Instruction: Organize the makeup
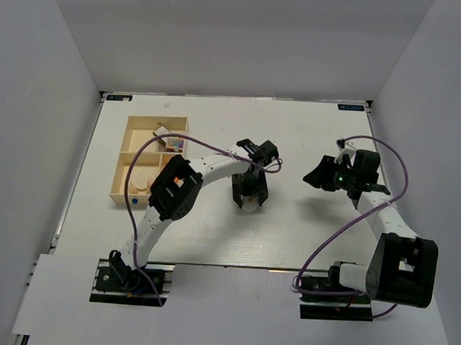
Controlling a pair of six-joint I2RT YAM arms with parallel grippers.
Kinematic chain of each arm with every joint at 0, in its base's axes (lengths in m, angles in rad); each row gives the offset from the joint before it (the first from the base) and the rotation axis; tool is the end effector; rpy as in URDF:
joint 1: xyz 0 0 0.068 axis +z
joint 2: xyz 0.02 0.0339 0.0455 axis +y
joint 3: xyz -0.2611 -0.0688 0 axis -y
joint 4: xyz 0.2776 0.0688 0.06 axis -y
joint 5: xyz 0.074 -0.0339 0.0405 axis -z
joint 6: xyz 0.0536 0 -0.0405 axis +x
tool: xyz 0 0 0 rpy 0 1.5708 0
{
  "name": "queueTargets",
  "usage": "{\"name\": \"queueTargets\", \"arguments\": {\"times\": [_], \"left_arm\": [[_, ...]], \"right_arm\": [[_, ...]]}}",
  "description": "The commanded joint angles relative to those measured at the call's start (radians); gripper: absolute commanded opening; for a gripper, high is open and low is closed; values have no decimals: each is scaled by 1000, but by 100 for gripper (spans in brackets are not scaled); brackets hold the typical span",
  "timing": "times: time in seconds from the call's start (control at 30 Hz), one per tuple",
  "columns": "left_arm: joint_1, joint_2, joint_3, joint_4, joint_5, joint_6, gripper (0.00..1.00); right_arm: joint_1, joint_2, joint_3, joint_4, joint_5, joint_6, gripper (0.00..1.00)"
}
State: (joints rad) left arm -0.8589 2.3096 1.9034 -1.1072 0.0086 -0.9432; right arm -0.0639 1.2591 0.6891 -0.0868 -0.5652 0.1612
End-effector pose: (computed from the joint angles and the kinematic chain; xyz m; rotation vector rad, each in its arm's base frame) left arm 0.3144 -0.3651 0.1246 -0.1307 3.1090 -0.0783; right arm 0.3017 0.0095 0.1899 -0.0641 2.1900 0.6809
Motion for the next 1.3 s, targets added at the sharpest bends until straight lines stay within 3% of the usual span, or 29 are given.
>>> {"name": "queueTargets", "arguments": {"times": [0.0, 0.03, 0.13, 0.47, 0.73, 0.93, 1.13, 1.27], "left_arm": [[-3, 45, -72, 44, -15, 61, 39], [-3, 30, -96, 64, -10, 67, 30], [-3, -34, -153, 121, -10, 107, 23], [41, -263, -234, 133, -127, 139, 22], [41, -245, -280, 135, -98, 138, 23], [41, -227, -271, 115, -108, 138, 29], [41, -239, -280, 141, -90, 116, 51], [41, -234, -274, 147, -81, 109, 52]], "right_arm": [[-8, -32, -5, 39, -28, 18, 46], [-7, -32, -6, 39, -30, 21, 46], [-8, -36, -11, 39, -33, 26, 46], [-10, -36, -19, 39, -39, 28, 46], [-11, -36, -17, 38, -36, 24, 46], [-13, -36, -25, 39, -38, 24, 46], [-13, -36, -28, 41, -41, 15, 47], [-11, -35, -31, 42, -44, 8, 48]]}}
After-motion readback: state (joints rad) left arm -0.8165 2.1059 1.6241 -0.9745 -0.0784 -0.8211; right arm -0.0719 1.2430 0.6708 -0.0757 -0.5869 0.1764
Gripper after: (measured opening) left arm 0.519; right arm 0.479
